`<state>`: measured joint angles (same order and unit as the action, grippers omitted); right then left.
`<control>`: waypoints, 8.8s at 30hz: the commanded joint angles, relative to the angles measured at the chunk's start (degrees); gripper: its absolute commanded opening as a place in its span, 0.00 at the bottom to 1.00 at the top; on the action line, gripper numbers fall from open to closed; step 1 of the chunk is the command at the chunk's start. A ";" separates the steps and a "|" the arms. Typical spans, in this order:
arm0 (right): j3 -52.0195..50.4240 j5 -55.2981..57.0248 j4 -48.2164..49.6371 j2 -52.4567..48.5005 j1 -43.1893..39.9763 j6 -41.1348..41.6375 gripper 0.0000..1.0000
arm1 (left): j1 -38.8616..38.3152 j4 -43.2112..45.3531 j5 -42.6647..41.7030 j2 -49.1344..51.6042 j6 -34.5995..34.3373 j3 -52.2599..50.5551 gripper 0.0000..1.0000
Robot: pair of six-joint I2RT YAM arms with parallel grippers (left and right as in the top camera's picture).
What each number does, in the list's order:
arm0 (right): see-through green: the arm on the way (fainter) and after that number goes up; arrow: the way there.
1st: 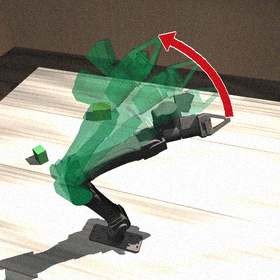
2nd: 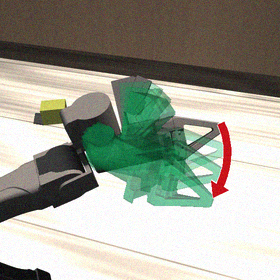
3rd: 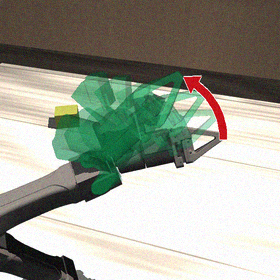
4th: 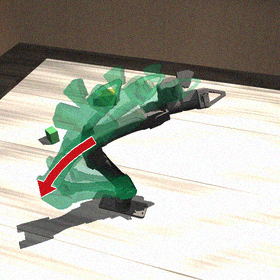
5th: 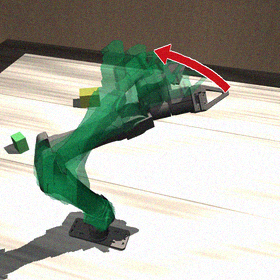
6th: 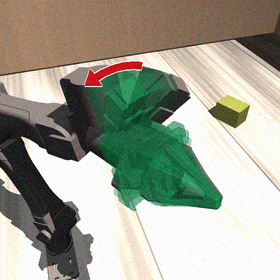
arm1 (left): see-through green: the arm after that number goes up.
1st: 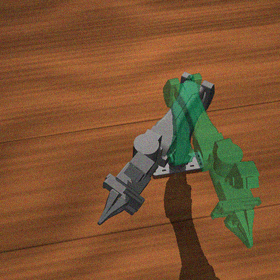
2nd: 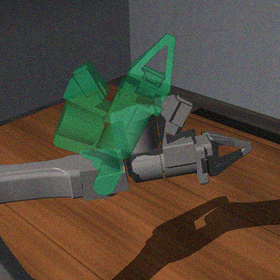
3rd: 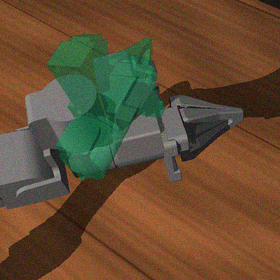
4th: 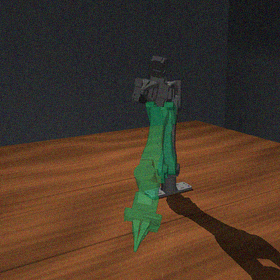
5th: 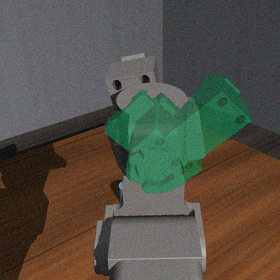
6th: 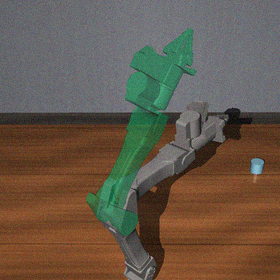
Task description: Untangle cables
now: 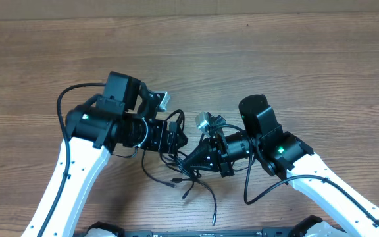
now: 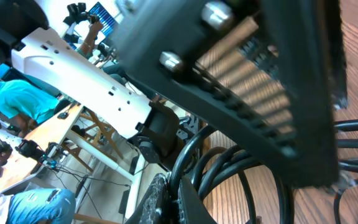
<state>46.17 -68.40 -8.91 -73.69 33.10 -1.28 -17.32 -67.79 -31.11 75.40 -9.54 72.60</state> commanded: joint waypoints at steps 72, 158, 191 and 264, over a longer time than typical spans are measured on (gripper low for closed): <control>1.05 27.23 -13.55 -0.04 0.28 21.90 0.97 | 6.78 -6.49 17.25 5.44 -57.00 1.11 0.04; 1.05 36.04 -1.86 -0.07 0.33 64.50 0.40 | -8.66 8.68 20.33 5.49 -76.81 1.11 0.04; 1.05 37.22 2.21 -0.07 4.79 62.12 0.45 | -8.63 9.38 21.27 5.55 -76.83 1.11 0.04; 1.05 47.17 -21.14 -0.07 4.76 44.35 0.04 | 1.55 8.28 13.07 5.55 -71.78 1.11 0.04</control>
<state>46.65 -22.31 -30.22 -73.67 37.65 44.49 -16.34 -59.55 -16.21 81.14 -84.38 72.60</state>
